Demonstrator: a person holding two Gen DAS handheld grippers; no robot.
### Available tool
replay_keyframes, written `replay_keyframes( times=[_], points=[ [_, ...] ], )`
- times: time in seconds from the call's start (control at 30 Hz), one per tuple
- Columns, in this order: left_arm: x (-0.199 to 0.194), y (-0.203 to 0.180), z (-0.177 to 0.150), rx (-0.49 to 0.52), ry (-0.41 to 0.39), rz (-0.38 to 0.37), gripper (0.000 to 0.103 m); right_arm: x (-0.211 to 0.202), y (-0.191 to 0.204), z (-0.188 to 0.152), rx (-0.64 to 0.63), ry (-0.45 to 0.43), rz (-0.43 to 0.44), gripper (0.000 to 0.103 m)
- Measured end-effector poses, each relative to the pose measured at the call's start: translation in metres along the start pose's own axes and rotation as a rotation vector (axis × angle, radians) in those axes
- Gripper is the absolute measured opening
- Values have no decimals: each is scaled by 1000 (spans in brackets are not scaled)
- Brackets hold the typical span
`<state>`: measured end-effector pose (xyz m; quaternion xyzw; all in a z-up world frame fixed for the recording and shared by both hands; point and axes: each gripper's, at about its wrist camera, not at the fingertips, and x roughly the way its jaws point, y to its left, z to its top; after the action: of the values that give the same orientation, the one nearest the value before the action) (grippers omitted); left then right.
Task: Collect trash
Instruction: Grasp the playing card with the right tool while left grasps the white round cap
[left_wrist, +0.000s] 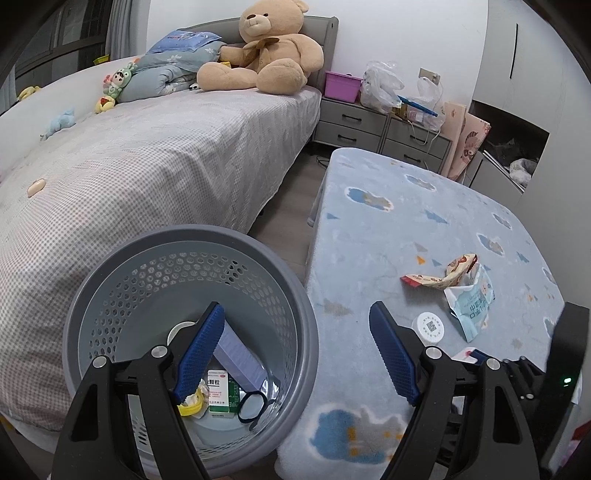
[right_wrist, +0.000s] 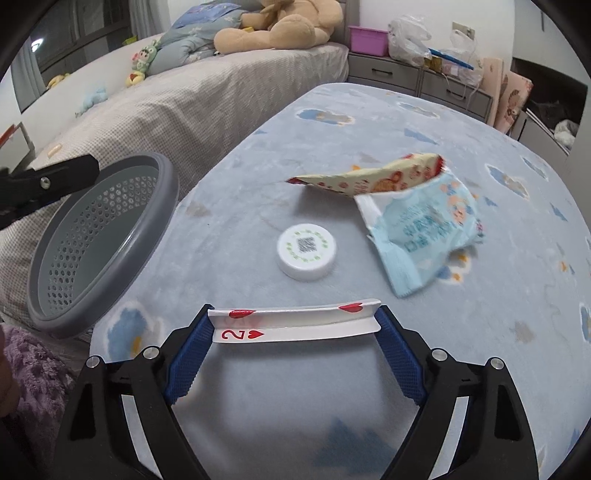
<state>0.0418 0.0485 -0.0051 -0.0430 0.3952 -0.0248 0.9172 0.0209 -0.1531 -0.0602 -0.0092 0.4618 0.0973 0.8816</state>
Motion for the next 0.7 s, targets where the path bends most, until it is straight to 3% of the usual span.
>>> replay_keyframes(
  times=[0.43,0.7],
  points=[
    [21,-59,-13,131,28,-40,77,-63,-67,-20,97,-60,-58,84],
    [37,-93,-23,200,50,-75,77,-74,-96,-32,177,-89,-34,84]
  ],
)
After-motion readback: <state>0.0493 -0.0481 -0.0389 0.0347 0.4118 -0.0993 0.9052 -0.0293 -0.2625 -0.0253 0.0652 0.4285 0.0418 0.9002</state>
